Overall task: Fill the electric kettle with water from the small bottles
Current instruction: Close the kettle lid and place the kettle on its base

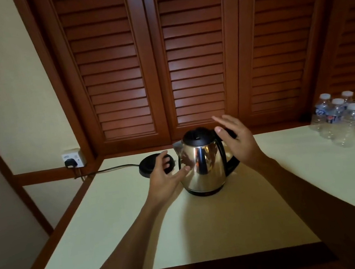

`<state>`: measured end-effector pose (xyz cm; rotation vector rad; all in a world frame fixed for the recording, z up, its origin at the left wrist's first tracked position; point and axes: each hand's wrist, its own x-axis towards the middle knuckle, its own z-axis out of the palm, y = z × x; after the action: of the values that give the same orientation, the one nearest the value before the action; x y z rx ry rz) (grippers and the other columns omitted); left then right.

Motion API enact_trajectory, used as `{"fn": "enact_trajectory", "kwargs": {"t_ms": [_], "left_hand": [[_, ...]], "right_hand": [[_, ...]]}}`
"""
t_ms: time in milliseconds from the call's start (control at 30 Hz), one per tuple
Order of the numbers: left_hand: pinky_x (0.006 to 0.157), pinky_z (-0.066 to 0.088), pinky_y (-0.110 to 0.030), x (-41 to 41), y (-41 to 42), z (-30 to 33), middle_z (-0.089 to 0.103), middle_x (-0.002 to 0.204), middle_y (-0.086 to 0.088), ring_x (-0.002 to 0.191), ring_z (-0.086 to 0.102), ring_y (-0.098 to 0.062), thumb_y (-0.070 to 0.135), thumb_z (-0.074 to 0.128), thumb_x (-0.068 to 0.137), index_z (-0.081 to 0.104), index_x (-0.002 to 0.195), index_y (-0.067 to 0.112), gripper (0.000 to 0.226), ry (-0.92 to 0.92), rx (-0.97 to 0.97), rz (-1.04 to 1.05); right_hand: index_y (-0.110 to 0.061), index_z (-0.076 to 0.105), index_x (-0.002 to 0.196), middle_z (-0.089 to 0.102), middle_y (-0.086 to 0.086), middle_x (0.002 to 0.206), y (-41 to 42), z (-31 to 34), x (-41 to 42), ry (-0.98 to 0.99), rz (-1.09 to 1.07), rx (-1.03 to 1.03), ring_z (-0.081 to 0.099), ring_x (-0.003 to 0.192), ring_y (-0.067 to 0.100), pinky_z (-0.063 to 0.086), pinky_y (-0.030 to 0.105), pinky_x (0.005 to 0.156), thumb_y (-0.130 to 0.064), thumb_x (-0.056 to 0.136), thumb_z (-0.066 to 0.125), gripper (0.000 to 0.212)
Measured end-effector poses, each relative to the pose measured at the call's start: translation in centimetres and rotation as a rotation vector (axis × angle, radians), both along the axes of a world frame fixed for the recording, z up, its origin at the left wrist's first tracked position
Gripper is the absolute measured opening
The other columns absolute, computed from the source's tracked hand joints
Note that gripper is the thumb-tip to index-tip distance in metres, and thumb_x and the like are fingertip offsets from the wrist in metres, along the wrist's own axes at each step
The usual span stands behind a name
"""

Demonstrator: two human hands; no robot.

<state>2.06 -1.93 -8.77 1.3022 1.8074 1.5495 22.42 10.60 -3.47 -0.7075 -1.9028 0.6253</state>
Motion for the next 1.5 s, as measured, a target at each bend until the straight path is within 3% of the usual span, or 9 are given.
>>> {"fn": "enact_trajectory", "kwargs": {"t_ms": [167, 367, 567, 700, 900, 1033, 1167, 1400, 1500], "left_hand": [[0.106, 0.045, -0.034, 0.8, 1.2, -0.5, 0.053, 0.134, 0.010, 0.131, 0.047, -0.011, 0.039, 0.090, 0.065, 0.039, 0.143, 0.031, 0.093, -0.053, 0.011, -0.090], [0.075, 0.042, -0.003, 2.4, 2.1, -0.2, 0.054, 0.131, 0.015, 0.119, 0.050, -0.002, 0.027, 0.091, 0.065, 0.033, 0.140, 0.031, 0.096, -0.048, 0.076, -0.072], [0.103, 0.047, -0.032, 2.0, 3.0, -0.4, 0.062, 0.127, 0.017, 0.121, 0.056, -0.005, 0.040, 0.096, 0.048, 0.038, 0.133, 0.038, 0.103, -0.076, 0.069, -0.041], [0.090, 0.040, -0.012, 2.6, 3.2, -0.5, 0.058, 0.122, 0.021, 0.117, 0.053, -0.005, 0.020, 0.097, 0.053, 0.026, 0.130, 0.040, 0.106, -0.079, 0.042, -0.061], [0.096, 0.041, -0.017, 2.8, 3.3, -0.4, 0.058, 0.129, 0.008, 0.119, 0.054, -0.008, 0.011, 0.097, 0.051, 0.029, 0.145, 0.021, 0.116, -0.088, 0.088, 0.010], [0.074, 0.044, 0.000, 1.4, 3.1, -0.1, 0.056, 0.112, 0.023, 0.102, 0.057, 0.002, 0.011, 0.097, 0.051, 0.034, 0.132, 0.031, 0.104, -0.075, 0.101, 0.042], [0.099, 0.050, -0.026, -1.7, 2.9, 1.0, 0.062, 0.128, 0.006, 0.118, 0.059, -0.011, 0.031, 0.100, 0.042, 0.035, 0.143, 0.024, 0.121, -0.047, 0.119, 0.055], [0.087, 0.043, -0.007, -8.8, 3.6, 4.0, 0.058, 0.116, 0.021, 0.106, 0.054, 0.013, 0.015, 0.098, 0.051, 0.040, 0.131, 0.030, 0.100, -0.006, 0.177, 0.055], [0.098, 0.045, -0.020, -11.5, 4.1, 4.3, 0.059, 0.120, 0.016, 0.114, 0.056, 0.001, 0.018, 0.098, 0.050, 0.042, 0.130, 0.031, 0.099, -0.003, 0.176, 0.061]], "right_hand": [[-0.021, 0.053, 0.135, 0.050, 0.000, 0.141, 1.0, -0.9, 1.3, 0.007, -0.042, -0.055, 0.041, 0.131, 0.009, 0.032, 0.030, 0.110, -0.025, 0.096, 0.055, 0.039], [-0.023, 0.056, 0.120, 0.062, -0.005, 0.110, 2.3, -2.1, 2.2, -0.046, 0.013, -0.204, 0.058, 0.105, 0.012, 0.042, 0.013, 0.084, -0.022, 0.097, 0.054, 0.024], [-0.018, 0.057, 0.114, 0.065, 0.006, 0.103, 3.6, -1.6, 2.8, -0.050, 0.141, -0.235, 0.063, 0.097, 0.020, 0.049, 0.032, 0.086, -0.017, 0.094, 0.058, 0.020], [-0.017, 0.057, 0.116, 0.064, 0.000, 0.095, 3.5, -2.0, 2.7, 0.021, 0.193, -0.278, 0.062, 0.087, 0.010, 0.048, 0.022, 0.079, -0.014, 0.095, 0.056, 0.022], [-0.011, 0.059, 0.116, 0.065, -0.006, 0.093, 3.7, -2.6, 1.8, 0.174, 0.205, -0.351, 0.062, 0.083, 0.001, 0.046, 0.019, 0.075, -0.010, 0.091, 0.060, 0.025], [-0.012, 0.061, 0.111, 0.068, -0.005, 0.092, 3.9, -2.2, 0.0, 0.233, 0.229, -0.380, 0.063, 0.079, 0.002, 0.047, 0.018, 0.071, -0.007, 0.088, 0.064, 0.024], [-0.010, 0.061, 0.109, 0.069, -0.001, 0.095, 4.0, -0.7, -3.0, 0.265, 0.229, -0.383, 0.066, 0.083, 0.003, 0.049, 0.016, 0.072, -0.003, 0.088, 0.063, 0.022], [-0.002, 0.060, 0.114, 0.069, 0.005, 0.104, 4.6, 1.8, -10.0, 0.308, 0.225, -0.358, 0.066, 0.095, 0.010, 0.051, 0.024, 0.087, -0.003, 0.088, 0.063, 0.026], [-0.005, 0.061, 0.113, 0.069, 0.006, 0.104, 5.1, 2.0, -12.6, 0.311, 0.211, -0.380, 0.065, 0.097, 0.015, 0.050, 0.034, 0.093, -0.004, 0.088, 0.064, 0.025]]}}
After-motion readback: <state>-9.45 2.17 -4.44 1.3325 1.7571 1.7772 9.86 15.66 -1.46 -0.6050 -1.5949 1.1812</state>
